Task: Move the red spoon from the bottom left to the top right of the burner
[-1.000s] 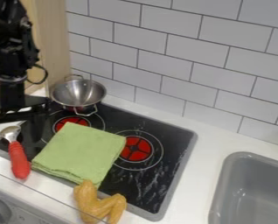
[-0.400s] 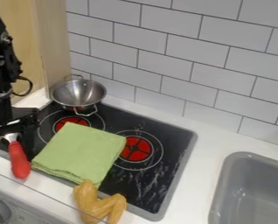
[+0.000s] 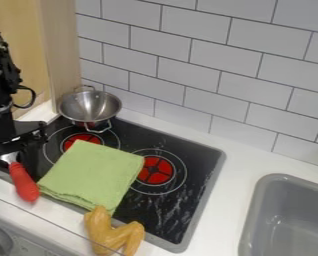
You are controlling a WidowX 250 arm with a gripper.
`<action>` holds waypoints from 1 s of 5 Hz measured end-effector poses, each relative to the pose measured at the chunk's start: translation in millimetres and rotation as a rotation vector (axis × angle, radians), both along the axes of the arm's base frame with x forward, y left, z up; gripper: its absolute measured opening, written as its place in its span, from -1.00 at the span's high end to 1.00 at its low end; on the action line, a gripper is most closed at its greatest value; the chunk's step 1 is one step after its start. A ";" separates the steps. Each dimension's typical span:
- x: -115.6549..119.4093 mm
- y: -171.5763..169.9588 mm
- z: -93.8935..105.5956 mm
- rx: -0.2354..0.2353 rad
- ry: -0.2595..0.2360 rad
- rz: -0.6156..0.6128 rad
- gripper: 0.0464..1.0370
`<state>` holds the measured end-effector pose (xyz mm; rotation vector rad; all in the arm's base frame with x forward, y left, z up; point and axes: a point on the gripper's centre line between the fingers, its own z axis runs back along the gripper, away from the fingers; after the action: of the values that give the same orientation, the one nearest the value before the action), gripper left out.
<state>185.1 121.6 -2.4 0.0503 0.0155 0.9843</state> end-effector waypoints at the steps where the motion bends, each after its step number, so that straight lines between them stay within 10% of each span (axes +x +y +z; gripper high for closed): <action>1: 2.0 -0.8 -0.1 -0.004 -0.039 0.016 0.26; 5: -13.4 -2.1 25.6 0.032 0.060 0.016 0.55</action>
<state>171.7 119.5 23.2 0.1091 0.0549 0.9989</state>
